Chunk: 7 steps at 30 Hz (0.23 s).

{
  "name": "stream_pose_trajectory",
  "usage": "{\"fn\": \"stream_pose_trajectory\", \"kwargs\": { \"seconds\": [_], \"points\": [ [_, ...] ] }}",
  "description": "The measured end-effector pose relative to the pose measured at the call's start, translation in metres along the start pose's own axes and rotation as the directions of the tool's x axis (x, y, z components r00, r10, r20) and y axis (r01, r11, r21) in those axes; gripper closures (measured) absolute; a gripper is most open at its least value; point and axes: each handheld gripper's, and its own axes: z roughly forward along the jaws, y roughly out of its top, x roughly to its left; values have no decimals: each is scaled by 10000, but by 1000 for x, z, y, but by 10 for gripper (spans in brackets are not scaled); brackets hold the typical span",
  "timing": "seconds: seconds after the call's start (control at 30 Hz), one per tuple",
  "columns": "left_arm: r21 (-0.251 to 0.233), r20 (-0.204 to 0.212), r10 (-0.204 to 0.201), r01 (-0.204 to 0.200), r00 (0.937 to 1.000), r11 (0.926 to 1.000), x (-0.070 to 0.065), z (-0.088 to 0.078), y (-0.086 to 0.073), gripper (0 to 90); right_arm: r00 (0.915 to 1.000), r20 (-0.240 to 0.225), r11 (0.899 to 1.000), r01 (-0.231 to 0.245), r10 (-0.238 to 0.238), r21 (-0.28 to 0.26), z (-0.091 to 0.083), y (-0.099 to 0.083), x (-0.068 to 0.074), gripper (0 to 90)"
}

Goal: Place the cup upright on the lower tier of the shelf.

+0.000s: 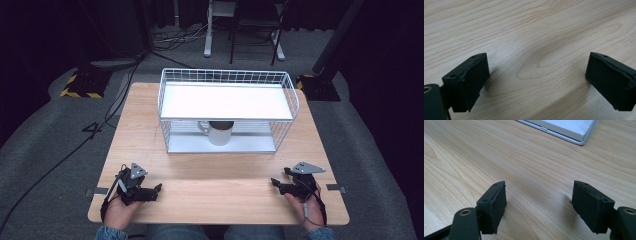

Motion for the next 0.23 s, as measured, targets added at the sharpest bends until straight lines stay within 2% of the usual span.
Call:
{"fn": "stream_pose_trajectory", "kwargs": {
  "seconds": [0.07, 0.23],
  "points": [
    [-145, 25, -72, 72, 10000, 9999, 0, 2, -1, 40, 10000, -4, 10000, 6, -6, 2, 0, 0, 0, 276],
    [-74, 64, -10, 10, 10000, 10000, 0, 3, -1, 11, 10000, -5, 10000, 7, -7, 6, 0, 0, 0, 276]
  ]
}}
